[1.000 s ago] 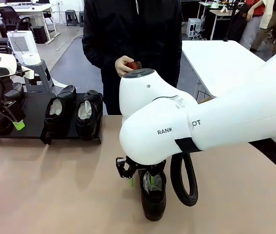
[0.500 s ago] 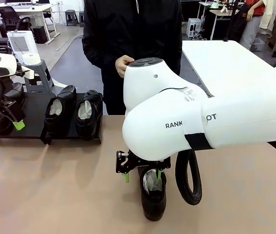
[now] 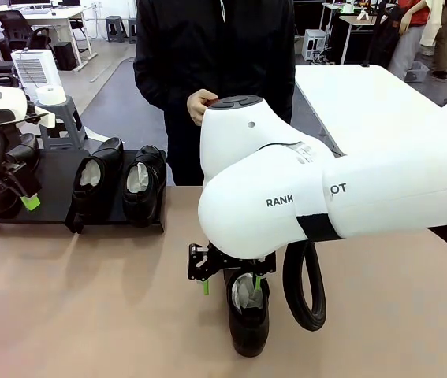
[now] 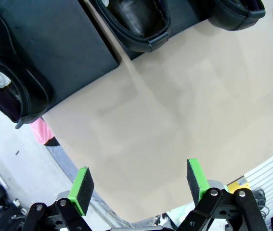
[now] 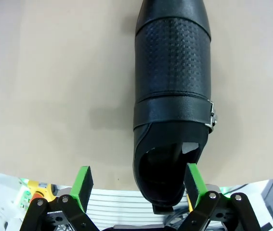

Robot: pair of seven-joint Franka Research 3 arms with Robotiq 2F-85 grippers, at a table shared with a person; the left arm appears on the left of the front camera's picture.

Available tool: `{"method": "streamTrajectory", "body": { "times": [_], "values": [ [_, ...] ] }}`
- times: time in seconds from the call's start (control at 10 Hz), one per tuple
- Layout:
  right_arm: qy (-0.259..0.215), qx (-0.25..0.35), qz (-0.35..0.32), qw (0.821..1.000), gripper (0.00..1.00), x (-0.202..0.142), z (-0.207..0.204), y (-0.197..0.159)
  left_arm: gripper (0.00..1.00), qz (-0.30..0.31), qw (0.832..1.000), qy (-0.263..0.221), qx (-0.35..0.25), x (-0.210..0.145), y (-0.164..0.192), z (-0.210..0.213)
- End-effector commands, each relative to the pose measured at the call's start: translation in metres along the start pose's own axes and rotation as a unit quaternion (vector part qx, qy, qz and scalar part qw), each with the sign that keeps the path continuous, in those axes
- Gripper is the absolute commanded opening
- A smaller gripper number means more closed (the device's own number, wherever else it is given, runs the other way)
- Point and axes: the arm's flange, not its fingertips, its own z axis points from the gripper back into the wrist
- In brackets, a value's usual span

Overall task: Organize the shoes by placing them on the stand.
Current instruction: Place the Shoe from the middle of the table onto the Shoes Stand.

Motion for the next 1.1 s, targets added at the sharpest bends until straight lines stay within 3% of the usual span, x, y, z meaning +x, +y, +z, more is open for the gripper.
{"method": "streamTrajectory", "body": {
  "times": [0.0, 0.2, 0.3, 0.5, 0.6, 0.7, 1.0],
  "values": [
    [-0.009, -0.001, -0.008, 1.0, 1.0, 0.001, 0.001, 0.002, 1.0, 0.001, 1.0, -0.002, -0.003, -0.003, 0.0, 0.001],
    [0.0, 0.0, 0.0, 1.0, 1.0, 0.0, 0.0, 0.0, 1.0, 0.001, 1.0, -0.002, -0.003, -0.003, 0.0, 0.001],
    [-0.059, 0.003, 0.012, 0.998, 1.0, -0.019, 0.024, -0.012, 1.0, 0.001, 1.0, -0.002, -0.003, -0.003, 0.0, 0.001],
    [-0.107, 0.06, 0.034, 0.992, 1.0, -0.009, 0.081, -0.081, 1.0, 0.001, 1.0, -0.002, -0.003, -0.003, 0.0, 0.001],
    [-0.131, 0.034, 0.012, 0.991, 1.0, -0.001, 0.093, -0.112, 1.0, 0.001, 1.0, -0.002, -0.003, -0.003, 0.0, 0.001],
    [-0.118, 0.021, -0.009, 0.993, 1.0, 0.012, 0.096, -0.159, 1.0, 0.0, 1.0, 0.0, 0.0, 0.0, 0.0, 0.0],
    [-0.075, 0.035, -0.137, 0.987, 1.0, 0.035, 0.07, -0.247, 1.0, 0.042, 0.994, 0.06, -0.083, -0.044, -0.109, -0.012]
  ]
}}
